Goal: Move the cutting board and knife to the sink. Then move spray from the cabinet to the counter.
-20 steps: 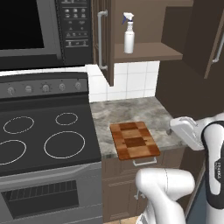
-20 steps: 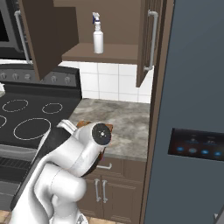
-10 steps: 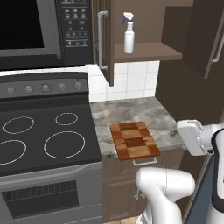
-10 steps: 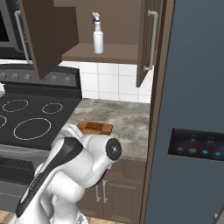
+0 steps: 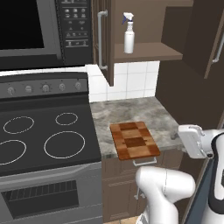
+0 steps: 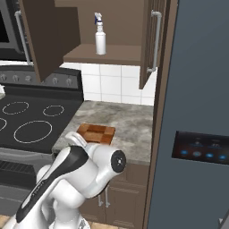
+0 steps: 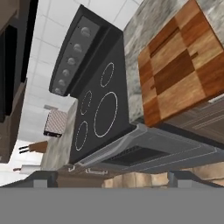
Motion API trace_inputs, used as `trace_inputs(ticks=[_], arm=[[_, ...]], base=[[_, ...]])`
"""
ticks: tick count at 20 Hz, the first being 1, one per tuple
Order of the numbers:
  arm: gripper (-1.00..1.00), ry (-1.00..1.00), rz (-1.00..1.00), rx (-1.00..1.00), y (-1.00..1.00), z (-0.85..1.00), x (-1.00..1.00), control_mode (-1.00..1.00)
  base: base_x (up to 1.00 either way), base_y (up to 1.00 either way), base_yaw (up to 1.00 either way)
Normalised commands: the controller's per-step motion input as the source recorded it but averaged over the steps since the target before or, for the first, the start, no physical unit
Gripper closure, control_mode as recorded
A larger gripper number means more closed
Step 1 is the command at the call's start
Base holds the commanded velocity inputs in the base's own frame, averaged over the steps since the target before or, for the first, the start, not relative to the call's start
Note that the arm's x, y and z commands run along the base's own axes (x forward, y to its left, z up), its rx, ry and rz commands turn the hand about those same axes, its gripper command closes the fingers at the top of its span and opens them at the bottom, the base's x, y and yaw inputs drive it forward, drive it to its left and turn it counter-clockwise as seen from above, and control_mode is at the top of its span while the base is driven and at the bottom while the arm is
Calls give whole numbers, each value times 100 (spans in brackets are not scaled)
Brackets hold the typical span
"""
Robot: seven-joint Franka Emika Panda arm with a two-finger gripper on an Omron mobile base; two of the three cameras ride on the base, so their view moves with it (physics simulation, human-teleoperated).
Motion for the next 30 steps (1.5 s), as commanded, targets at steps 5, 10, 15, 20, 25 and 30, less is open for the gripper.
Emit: trace_inputs(ticks=[5,10,15,20,25,30], arm=[[-100,1,0,7,0,-21,0,-100],[-100,0,1,5,-2,-24,0,-100],[-100,0,0,3,-9,-21,0,-100],[-100,0,0,4,-11,-24,0,-100],[-100,0,0,4,-16,-20,0,-100],[-100,0,0,4,-18,-10,0,-100]], base=[[0,0,0],[0,0,0],[0,0,0],[0,0,0],[0,0,0],[0,0,0]])
